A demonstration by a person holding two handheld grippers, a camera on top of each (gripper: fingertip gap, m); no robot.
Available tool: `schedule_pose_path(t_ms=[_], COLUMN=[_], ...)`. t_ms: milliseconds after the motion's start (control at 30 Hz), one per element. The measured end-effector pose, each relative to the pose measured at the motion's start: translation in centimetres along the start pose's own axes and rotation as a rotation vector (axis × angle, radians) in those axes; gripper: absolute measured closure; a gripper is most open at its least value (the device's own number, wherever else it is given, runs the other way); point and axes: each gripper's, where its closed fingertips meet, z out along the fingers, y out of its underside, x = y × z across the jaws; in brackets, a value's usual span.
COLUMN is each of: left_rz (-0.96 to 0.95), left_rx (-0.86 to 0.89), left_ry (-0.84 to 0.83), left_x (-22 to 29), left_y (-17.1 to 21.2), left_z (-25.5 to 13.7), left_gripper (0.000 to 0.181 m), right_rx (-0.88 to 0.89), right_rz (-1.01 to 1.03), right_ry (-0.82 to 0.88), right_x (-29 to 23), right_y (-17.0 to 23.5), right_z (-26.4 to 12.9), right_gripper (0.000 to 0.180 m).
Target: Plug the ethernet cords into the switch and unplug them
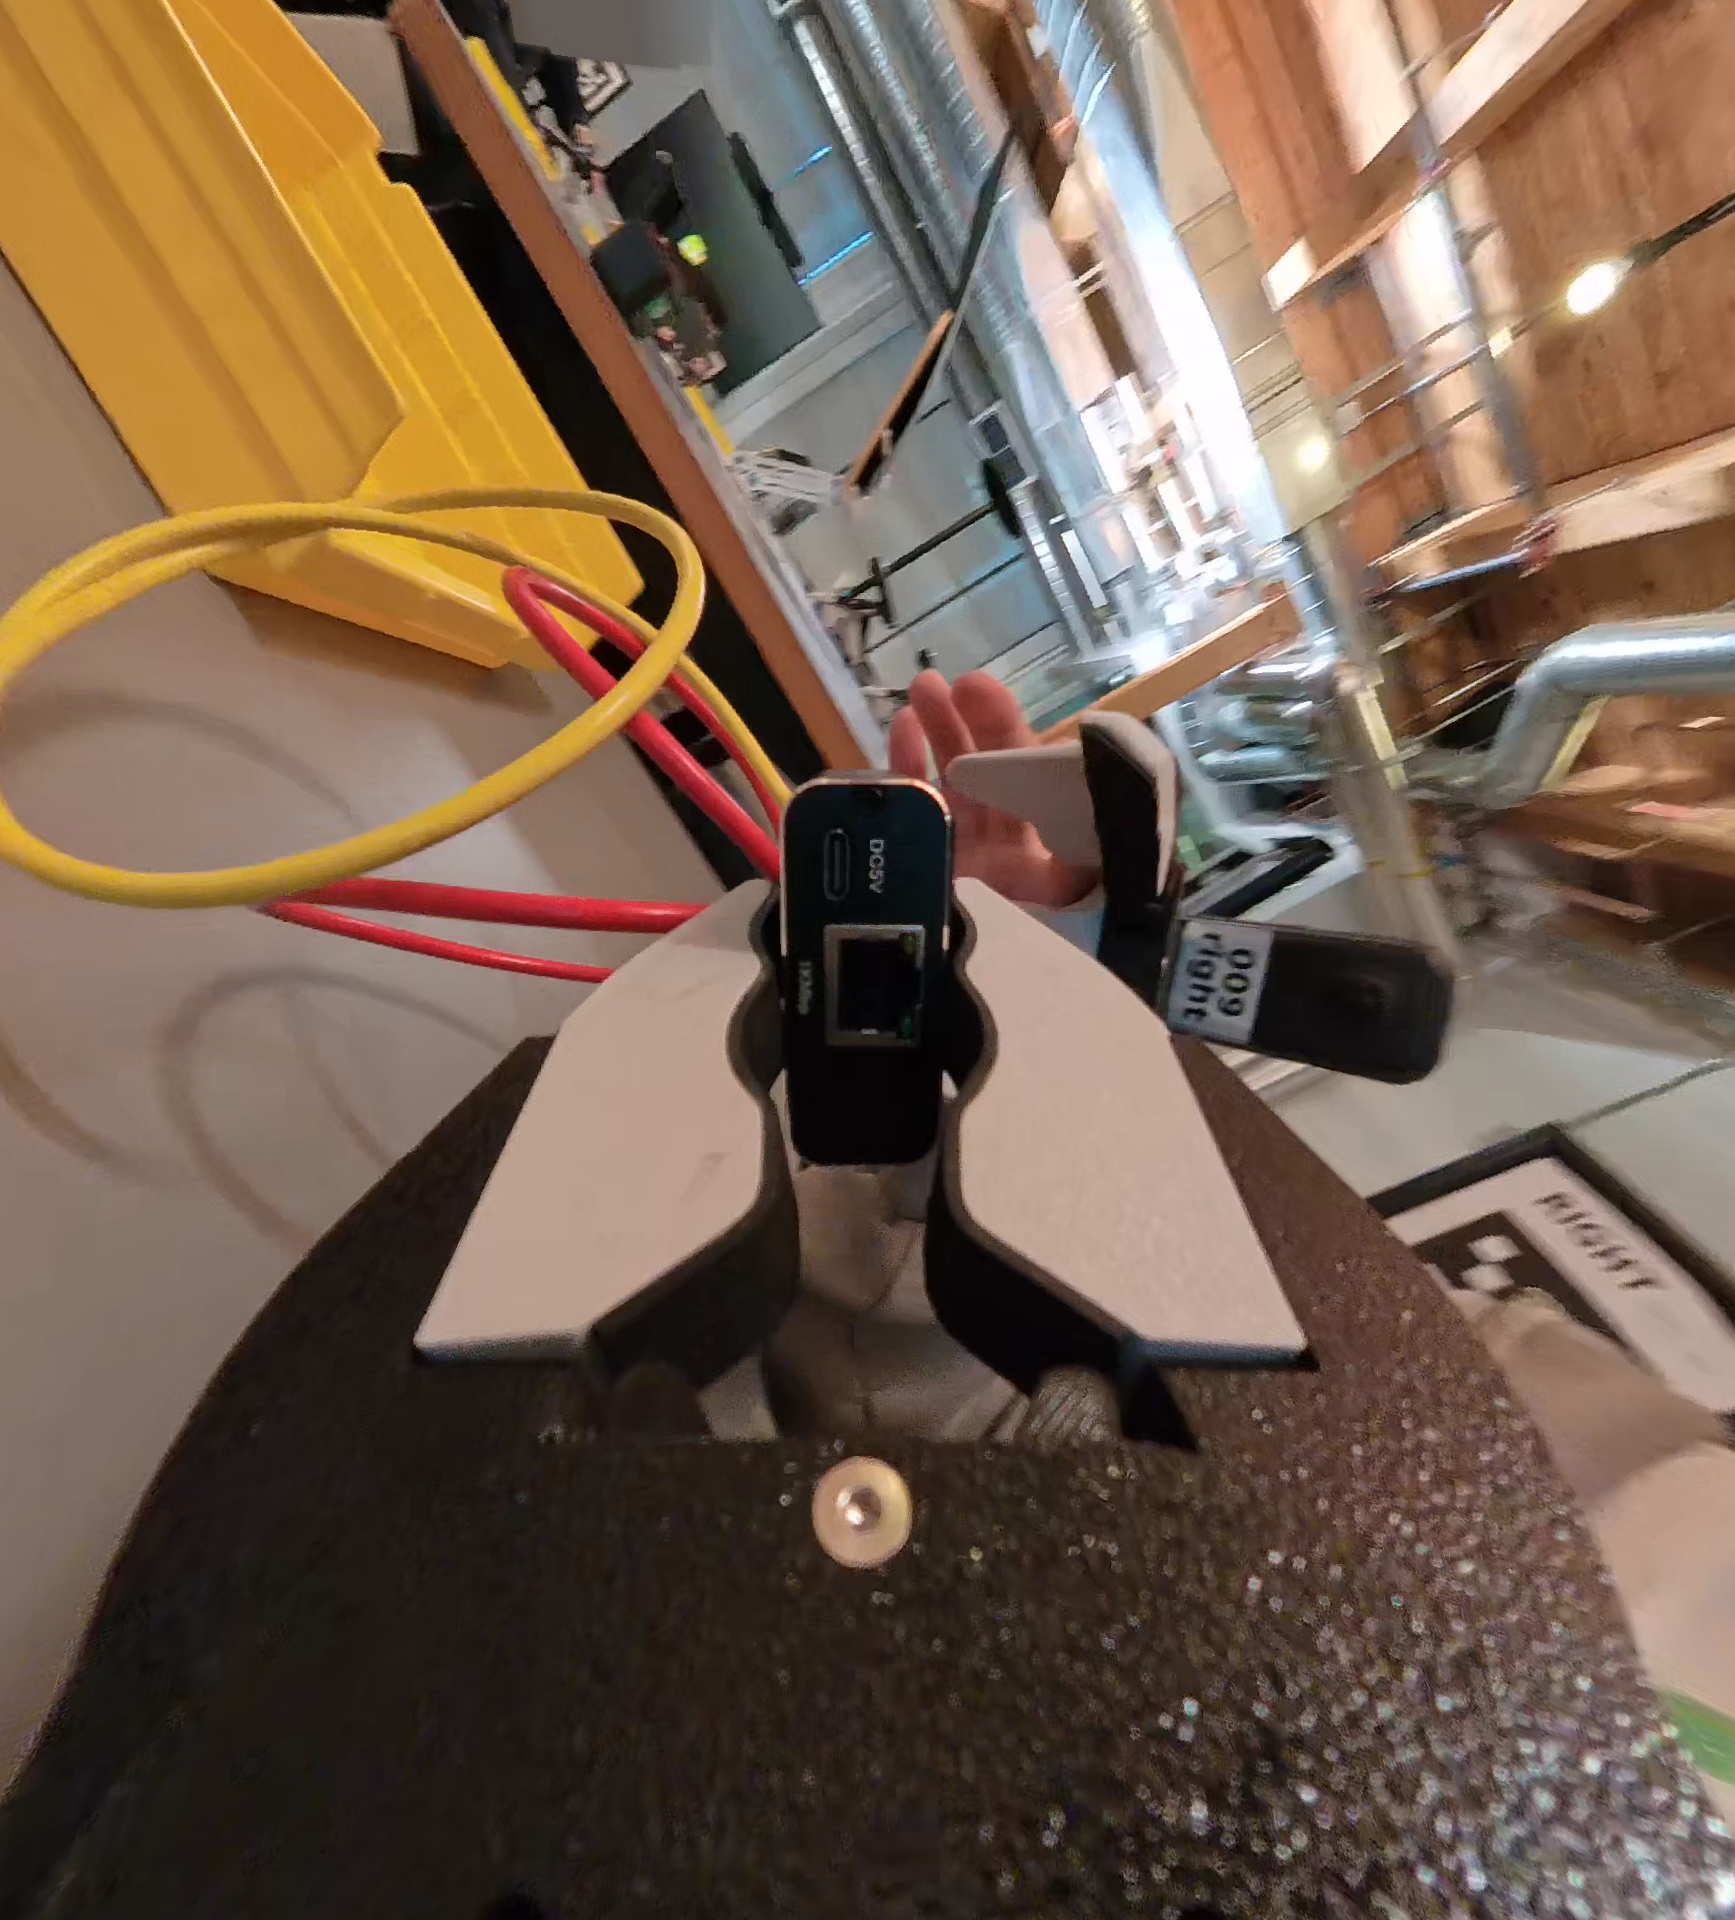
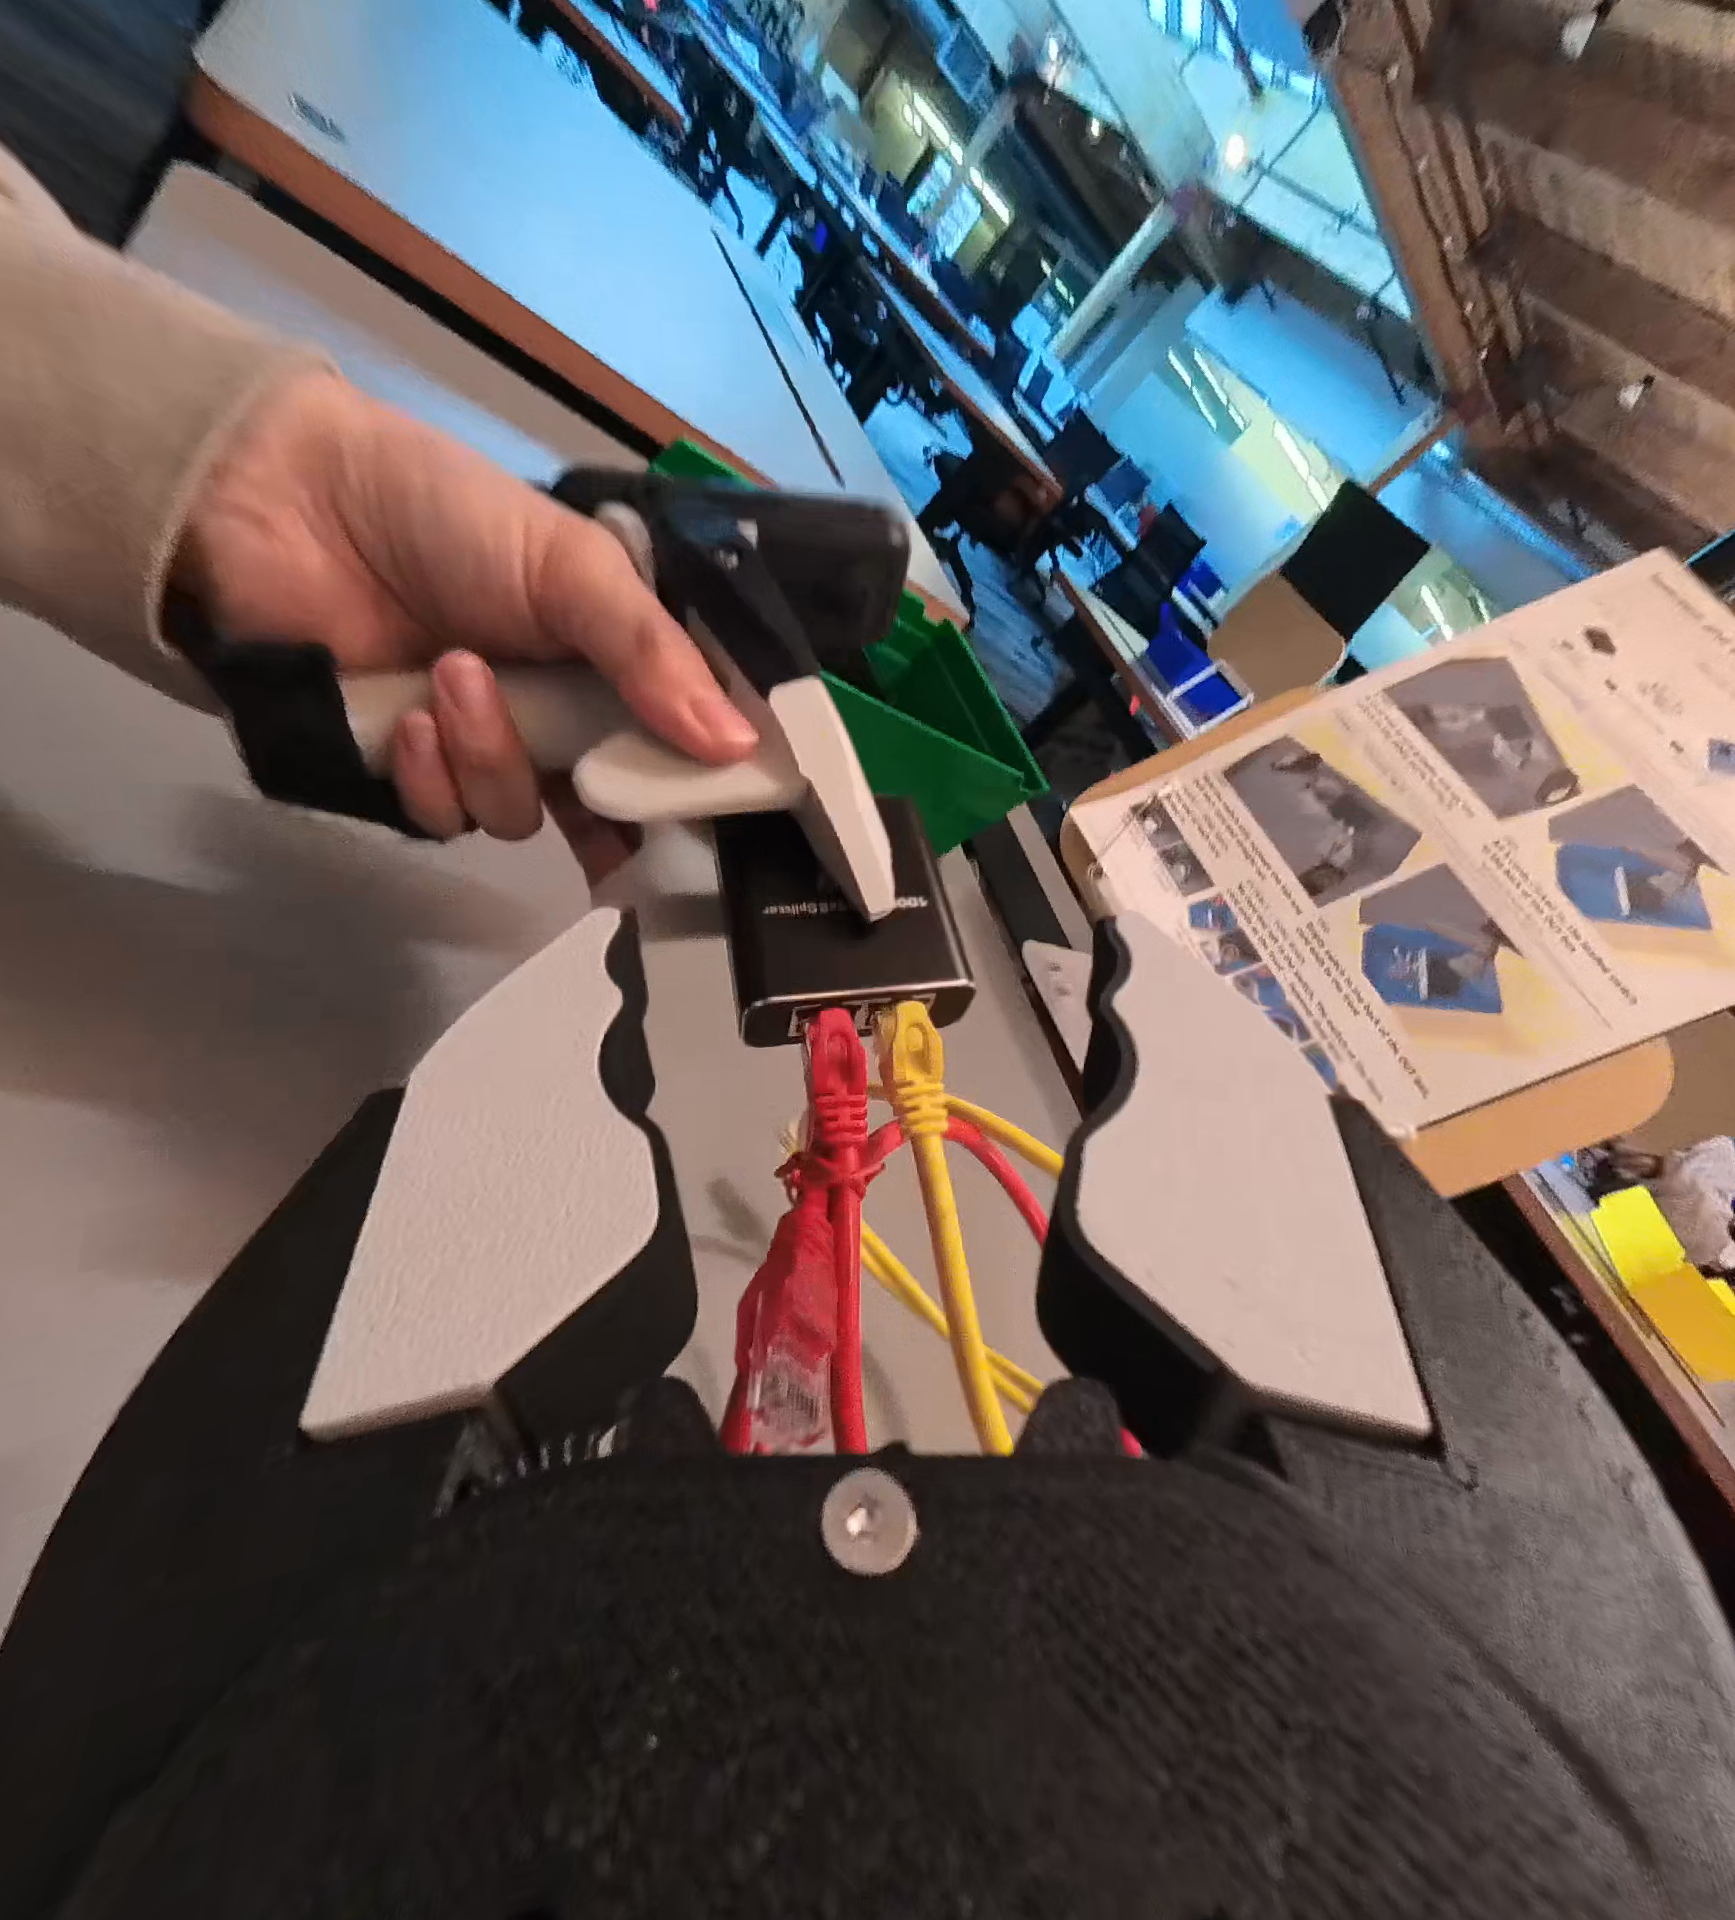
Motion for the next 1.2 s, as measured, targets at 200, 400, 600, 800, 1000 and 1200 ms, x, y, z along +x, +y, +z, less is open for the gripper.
schedule_pose_path(t_ms=[200, 400, 600, 800, 1000, 1200], left_rz=[0.118, 0.012, -0.086, -0.079, -0.013, 0.026], left_rx=[-0.029, -0.054, -0.086, -0.15, -0.245, -0.334], left_ry=[-0.074, 0.097, 0.142, 0.127, 0.062, 0.038], left_x=[1.0, 3.8, 2.9, 2.9, 1.9, 1.2], left_y=[0.9, 1.4, 2.5, 3.5, 4.0, 5.0], left_z=[0.9, 1.1, 1.1, 1.4, 1.0, 1.2], left_gripper=[0.156, 0.155, 0.156, 0.156, 0.155, 0.155], right_rx=[-0.018, -0.034, 0.063, 0.119, 0.132, 0.077], right_rz=[-0.045, 0.055, 0.033, 0.108, 0.187, 0.258], right_ry=[0.084, -0.022, -0.057, -0.126, -0.18, -0.285], right_x=[0.3, -0.6, -0.9, -1.5, -2.0, -3.2], right_y=[-0.8, 2.4, 1.1, 1.1, 1.8, 3.1], right_z=[1.4, 1.7, 0.9, 0.6, 0.9, 0.6], right_gripper=[0.104, 0.108, 0.116, 0.115, 0.116, 0.11])
